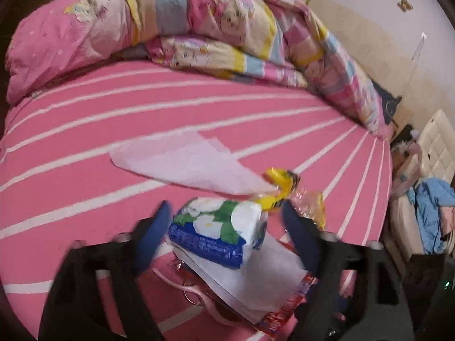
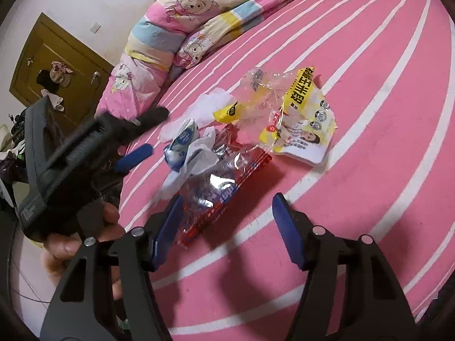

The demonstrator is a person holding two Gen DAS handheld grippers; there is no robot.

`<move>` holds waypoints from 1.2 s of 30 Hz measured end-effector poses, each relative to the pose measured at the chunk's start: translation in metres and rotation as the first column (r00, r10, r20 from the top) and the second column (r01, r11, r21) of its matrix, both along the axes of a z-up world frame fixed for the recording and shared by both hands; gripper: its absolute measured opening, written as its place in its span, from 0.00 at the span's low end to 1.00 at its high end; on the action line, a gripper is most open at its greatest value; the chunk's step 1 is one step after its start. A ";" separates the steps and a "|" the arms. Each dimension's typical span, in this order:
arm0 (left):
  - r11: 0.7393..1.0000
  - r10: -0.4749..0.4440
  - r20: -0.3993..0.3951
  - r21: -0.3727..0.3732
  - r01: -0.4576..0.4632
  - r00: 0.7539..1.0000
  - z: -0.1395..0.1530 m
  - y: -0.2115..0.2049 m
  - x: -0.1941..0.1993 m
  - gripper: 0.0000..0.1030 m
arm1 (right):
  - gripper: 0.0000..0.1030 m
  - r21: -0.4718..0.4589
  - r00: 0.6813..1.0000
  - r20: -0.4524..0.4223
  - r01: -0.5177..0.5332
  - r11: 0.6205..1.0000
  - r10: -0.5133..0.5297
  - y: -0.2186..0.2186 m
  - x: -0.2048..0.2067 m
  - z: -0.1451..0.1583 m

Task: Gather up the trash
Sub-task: 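Grasp the blue-and-white tissue pack with left gripper while right gripper grasps the red wrapper strip, then carry the tissue pack and red wrapper with both grippers over the bin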

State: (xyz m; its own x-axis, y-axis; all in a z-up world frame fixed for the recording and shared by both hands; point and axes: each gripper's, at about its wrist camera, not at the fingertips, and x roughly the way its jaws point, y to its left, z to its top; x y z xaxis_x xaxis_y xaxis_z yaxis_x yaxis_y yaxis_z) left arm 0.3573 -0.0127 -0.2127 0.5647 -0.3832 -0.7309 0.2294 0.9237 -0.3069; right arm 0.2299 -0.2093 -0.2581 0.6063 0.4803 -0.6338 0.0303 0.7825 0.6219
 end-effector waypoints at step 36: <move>0.980 0.058 0.000 -0.191 -0.057 0.998 0.018 0.038 -0.006 0.03 | 0.08 -0.278 0.975 0.221 0.043 0.960 0.021 0.030 -0.009 0.038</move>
State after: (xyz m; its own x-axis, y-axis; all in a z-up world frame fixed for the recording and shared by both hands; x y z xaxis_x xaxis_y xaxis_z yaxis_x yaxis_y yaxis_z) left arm 0.3517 0.0253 -0.1950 0.5935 -0.4822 -0.6444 0.1801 0.8599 -0.4776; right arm 0.2210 -0.1789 -0.2205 0.7497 0.2955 -0.5921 -0.0724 0.9260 0.3705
